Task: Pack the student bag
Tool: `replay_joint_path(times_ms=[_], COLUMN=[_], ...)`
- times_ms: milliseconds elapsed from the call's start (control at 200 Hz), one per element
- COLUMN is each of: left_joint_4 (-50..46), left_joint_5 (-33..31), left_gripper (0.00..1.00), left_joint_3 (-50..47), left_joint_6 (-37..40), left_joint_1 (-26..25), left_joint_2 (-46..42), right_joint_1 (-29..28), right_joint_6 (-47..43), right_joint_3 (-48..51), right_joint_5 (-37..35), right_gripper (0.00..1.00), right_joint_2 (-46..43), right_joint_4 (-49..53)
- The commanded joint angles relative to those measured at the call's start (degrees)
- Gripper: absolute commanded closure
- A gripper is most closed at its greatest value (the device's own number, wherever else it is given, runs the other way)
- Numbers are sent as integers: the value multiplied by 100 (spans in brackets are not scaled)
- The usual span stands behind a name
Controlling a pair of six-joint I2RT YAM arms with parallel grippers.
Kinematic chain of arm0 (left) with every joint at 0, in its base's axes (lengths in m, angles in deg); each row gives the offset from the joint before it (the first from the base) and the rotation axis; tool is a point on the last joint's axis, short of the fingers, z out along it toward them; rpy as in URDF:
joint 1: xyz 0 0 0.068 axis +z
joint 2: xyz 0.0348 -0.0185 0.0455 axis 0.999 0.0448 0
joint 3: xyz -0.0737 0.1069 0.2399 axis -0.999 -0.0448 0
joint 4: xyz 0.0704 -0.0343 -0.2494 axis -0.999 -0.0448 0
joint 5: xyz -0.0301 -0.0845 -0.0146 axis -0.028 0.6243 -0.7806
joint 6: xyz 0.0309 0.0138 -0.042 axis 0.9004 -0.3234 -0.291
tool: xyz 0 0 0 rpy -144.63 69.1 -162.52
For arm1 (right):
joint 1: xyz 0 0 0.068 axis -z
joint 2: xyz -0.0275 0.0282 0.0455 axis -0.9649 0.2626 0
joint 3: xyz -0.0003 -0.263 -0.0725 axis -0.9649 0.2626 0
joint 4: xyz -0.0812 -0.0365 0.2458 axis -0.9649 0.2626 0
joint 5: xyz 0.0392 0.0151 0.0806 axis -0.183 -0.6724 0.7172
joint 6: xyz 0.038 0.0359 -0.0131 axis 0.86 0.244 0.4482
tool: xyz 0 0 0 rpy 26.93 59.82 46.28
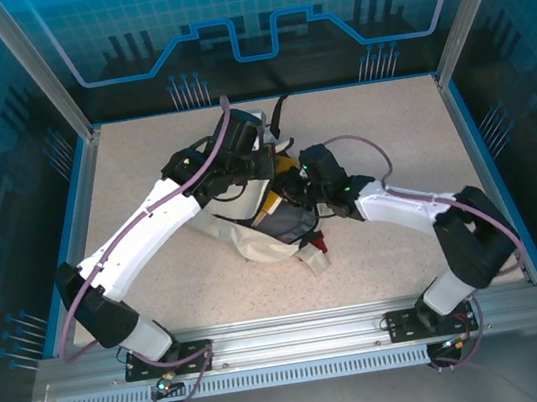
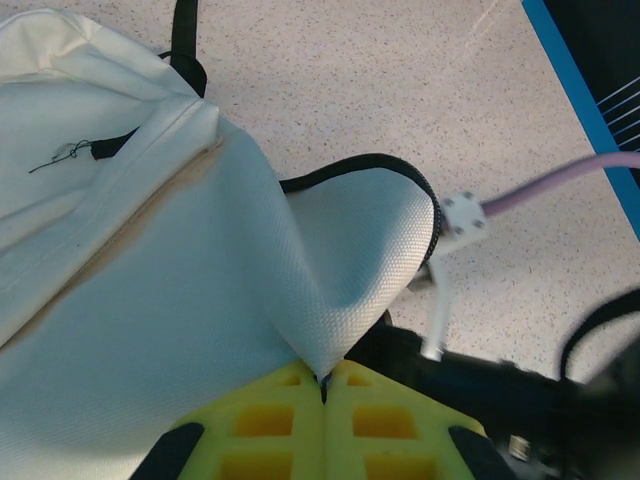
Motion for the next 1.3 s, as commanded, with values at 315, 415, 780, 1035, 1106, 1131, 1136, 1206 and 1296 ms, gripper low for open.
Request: replay_joint_path(times_ms=[315,415,780,1035,1106,1131,1136,1206,1296], left_joint_4=[279,344,703,584,541,529,527,519,598], left_joint_5=[318,473,1439,1779,1737,1742,1738,1718,1845], left_gripper=[100,100,95,29,26,26,26,26,27], left_joint_3=[-106,-182,-679,-1411,-1795,-1961,-1997,-2472,-3123], left_joint_6=[-222,-284,-546,-707,-900,-982,-1007,-1236,-1522], left_joint_1=[157,241,538,1098,1380,1470,1496,1743,2018], left_joint_2=[-255,-322,-399,-656,-828,-902,-914,-1117,-1364], right_joint_1=[-206,-156,125,362,399,407,403,376,275], right_joint_6=[150,91,-441,-478,-646,-755,-779,-1128,-1706], right_joint_3=[-903,-621,822,1162,1042,983,973,722,254], right_joint_5=[501,634,616,-935,-1372,-1480,-1494,-1648,-1651], right_gripper=[54,42,28,32,33,33,33,33,33], right_joint_2=[1449,1265,-683,-2765,-3081,-3166,-3179,-3294,-3193], right_joint_4=[-427,-499,516,3508,4080,4195,4212,4457,4601])
